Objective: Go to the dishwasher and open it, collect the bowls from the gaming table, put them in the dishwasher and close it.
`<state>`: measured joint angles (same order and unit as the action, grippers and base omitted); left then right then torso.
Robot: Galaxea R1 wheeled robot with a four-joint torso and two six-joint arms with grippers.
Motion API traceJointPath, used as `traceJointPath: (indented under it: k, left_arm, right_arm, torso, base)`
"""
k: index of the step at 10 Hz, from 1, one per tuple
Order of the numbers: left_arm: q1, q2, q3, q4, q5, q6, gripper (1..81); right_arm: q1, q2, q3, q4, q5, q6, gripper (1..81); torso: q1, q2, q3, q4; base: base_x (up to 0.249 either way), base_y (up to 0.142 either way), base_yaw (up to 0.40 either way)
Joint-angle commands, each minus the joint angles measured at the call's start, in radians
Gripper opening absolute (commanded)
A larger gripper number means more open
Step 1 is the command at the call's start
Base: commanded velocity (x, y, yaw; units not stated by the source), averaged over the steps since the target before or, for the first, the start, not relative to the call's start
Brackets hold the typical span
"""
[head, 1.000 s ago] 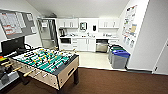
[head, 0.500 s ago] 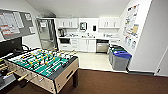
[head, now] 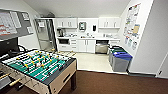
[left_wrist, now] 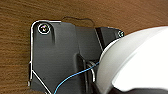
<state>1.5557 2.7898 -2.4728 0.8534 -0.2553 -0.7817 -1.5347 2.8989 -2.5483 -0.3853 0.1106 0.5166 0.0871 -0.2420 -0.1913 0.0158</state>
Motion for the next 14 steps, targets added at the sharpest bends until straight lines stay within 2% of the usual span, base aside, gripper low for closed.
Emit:
traceJointPath:
  k: [1,11,14]
  left_arm:
    - [-0.035,-0.018,0.011,0.015,0.010,0.004,1.0]
    - [-0.035,-0.019,0.009,0.015,0.010,0.004,1.0]
    - [-0.035,-0.018,0.009,0.015,0.011,0.004,1.0]
  right_arm:
    - [0.043,-0.008,0.007,-0.009,-0.039,-0.003,1.0]
    - [0.041,-0.008,0.007,-0.009,-0.039,-0.003,1.0]
    - [0.043,-0.008,0.007,-0.007,-0.039,-0.003,1.0]
  torso:
    - [0.000,0.000,0.000,0.000]
    - [-0.001,0.000,0.000,0.000]
    - [-0.001,0.000,0.000,0.000]
  base:
    - [0.173,0.000,0.000]
    - [0.183,0.000,0.000]
    - [0.191,-0.070,0.000]
